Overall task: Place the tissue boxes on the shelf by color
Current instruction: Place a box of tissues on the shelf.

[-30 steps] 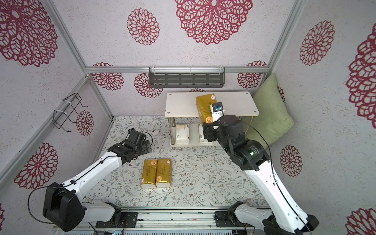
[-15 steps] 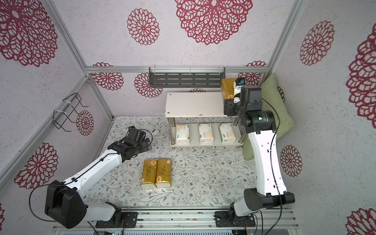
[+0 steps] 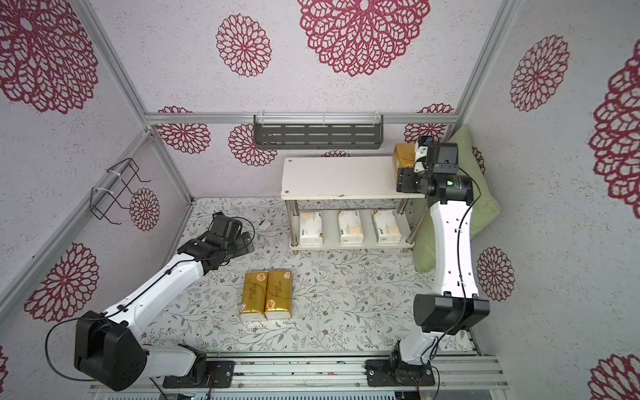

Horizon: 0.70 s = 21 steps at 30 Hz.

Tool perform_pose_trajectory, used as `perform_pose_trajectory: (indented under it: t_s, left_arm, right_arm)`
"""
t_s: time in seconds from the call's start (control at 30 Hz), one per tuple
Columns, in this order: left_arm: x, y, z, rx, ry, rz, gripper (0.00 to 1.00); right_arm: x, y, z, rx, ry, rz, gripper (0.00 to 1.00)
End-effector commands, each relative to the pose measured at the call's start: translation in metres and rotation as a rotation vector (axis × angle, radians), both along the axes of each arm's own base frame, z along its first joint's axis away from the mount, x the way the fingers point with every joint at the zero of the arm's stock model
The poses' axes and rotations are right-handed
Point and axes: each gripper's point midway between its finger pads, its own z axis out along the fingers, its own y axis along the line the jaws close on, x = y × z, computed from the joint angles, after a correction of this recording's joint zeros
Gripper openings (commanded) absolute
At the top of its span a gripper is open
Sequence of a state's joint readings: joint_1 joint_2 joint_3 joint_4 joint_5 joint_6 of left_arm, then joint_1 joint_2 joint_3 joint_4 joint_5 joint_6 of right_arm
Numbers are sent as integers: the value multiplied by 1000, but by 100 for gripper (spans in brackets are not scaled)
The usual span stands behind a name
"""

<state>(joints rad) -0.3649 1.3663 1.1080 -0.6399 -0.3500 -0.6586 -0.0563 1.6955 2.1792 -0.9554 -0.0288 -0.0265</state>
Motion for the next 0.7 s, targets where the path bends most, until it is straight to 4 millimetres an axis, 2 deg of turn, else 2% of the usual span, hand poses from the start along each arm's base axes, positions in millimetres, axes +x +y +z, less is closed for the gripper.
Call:
perform_pose_trajectory:
  t_s: [0.0,0.2,0.37,0.5,0.67]
  left_arm:
    - [0,5,8,-12,-34,21,97]
    - [-2,6,7,-15,-33,27,97]
    - [-2,7,8,-14,-34,33,97]
    - [-2,7,7,-14,-31,33,97]
    - [-2,6,7,-18,-30,36,97]
  right_arm:
    - [3,-4,23,-23,-62,16,76]
    - [14,-4,11,-17,-47,22,79]
    - [18,-4,2,-10,-34,18,90]
    - [18,-3,2,-15,-52,25,95]
    - [20,1,4,-27,-73,65,95]
